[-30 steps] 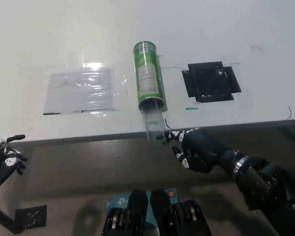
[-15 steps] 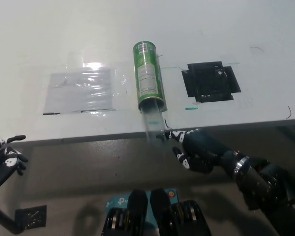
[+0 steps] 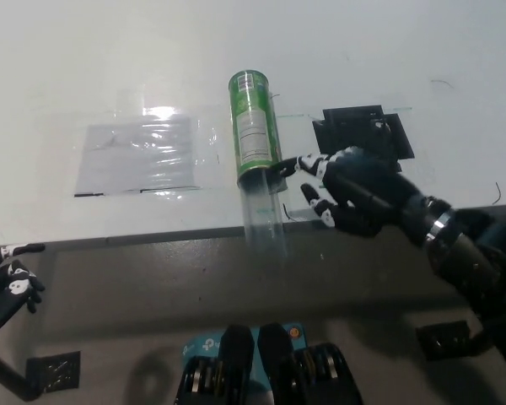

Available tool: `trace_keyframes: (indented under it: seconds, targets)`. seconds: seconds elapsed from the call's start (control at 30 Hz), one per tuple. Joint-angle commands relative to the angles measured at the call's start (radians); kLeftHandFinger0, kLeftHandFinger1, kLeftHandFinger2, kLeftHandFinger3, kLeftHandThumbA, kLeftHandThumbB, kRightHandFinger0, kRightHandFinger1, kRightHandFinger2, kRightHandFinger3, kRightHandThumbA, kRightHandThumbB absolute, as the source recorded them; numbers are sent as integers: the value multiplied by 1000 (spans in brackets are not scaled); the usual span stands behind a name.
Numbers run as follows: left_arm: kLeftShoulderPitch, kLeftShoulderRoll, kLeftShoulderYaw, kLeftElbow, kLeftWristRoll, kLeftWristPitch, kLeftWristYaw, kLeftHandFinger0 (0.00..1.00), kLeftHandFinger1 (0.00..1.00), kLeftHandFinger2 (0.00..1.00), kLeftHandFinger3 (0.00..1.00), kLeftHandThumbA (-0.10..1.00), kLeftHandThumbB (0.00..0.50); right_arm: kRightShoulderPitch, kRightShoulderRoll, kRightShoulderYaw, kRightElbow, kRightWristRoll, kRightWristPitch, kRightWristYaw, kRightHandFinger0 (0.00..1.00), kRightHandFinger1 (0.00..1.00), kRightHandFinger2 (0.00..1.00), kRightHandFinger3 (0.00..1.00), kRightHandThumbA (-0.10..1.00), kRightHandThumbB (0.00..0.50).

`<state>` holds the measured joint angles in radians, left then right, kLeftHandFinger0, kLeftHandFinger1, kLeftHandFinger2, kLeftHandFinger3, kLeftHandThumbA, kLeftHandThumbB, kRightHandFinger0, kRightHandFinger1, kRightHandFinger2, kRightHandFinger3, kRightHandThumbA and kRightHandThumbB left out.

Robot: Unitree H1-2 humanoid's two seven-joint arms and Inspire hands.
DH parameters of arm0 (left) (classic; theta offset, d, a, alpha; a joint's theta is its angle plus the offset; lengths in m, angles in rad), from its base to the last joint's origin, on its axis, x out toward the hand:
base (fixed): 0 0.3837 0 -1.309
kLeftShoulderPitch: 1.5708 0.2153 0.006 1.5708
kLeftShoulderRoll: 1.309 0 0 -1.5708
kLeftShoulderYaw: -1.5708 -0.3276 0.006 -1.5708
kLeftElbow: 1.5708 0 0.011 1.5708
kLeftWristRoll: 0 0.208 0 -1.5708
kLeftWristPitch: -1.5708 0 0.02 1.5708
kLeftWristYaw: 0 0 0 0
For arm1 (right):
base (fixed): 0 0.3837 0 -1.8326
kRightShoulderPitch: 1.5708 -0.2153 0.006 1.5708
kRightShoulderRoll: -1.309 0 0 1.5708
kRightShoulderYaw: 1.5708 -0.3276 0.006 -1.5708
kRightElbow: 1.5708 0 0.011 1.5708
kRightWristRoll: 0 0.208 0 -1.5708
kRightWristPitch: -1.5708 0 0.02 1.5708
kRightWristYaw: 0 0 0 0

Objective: The robot uses its right hand finger to pull out the chips tray kept inside a container in the middle of the desk

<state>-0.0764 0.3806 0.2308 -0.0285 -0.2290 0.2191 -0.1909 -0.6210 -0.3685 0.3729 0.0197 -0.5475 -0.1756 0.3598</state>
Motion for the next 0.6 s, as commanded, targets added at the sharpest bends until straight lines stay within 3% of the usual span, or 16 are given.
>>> trace_keyframes:
  seconds: [0.0,0.03,0.1,0.17,0.27,0.3,0.37,0.4,0.43,0.5,0.53,0.57]
  targets:
    - [2,20,14,-18,-10,-23,-9,291,289,311,623,-48,109,-62,-37,-39,-52,32,8,36,46,150,735,827,-100,211]
    - [2,18,13,-21,-7,-25,-6,278,275,297,612,-47,116,-80,-62,-53,-76,35,23,61,121,247,749,834,-100,194]
    - [6,20,11,-23,4,-24,-1,277,279,299,595,-15,131,-99,-79,-67,-71,18,-9,40,32,167,713,811,-100,228]
    - [7,21,13,-15,-2,-37,-8,277,279,300,593,-26,123,-109,-99,-84,-103,19,42,72,77,218,759,828,-100,223]
    - [8,19,15,-17,-6,-28,-5,285,281,301,596,-35,122,-114,-139,-132,-141,55,75,90,111,224,744,853,-100,226]
    - [8,19,16,-16,-9,-31,-7,286,282,303,599,-35,122,-112,-141,-155,-153,57,99,82,57,177,686,845,-100,235]
    - [8,19,14,-18,-1,-31,-2,274,273,297,600,-41,119,-101,-139,-203,-179,83,123,60,23,140,663,828,-100,260]
    - [8,19,15,-17,-2,-35,-3,269,272,296,601,-47,111,-83,-133,-243,-203,102,146,40,2,50,582,814,-100,266]
    - [10,17,16,-15,-3,-37,-3,267,271,297,602,-51,110,-83,-130,-247,-206,102,150,44,0,24,541,812,-100,269]
    - [11,17,16,-18,0,-33,1,265,277,305,604,-37,121,-45,-127,-307,-213,178,125,17,20,57,667,854,-100,234]
    - [11,17,12,-18,7,-32,3,262,278,308,612,-38,112,-1,-108,-366,-250,228,199,16,94,114,741,869,-100,219]
    - [11,16,13,-17,3,-33,2,257,277,308,619,-47,111,15,-101,-381,-266,219,215,10,88,113,757,873,-100,221]
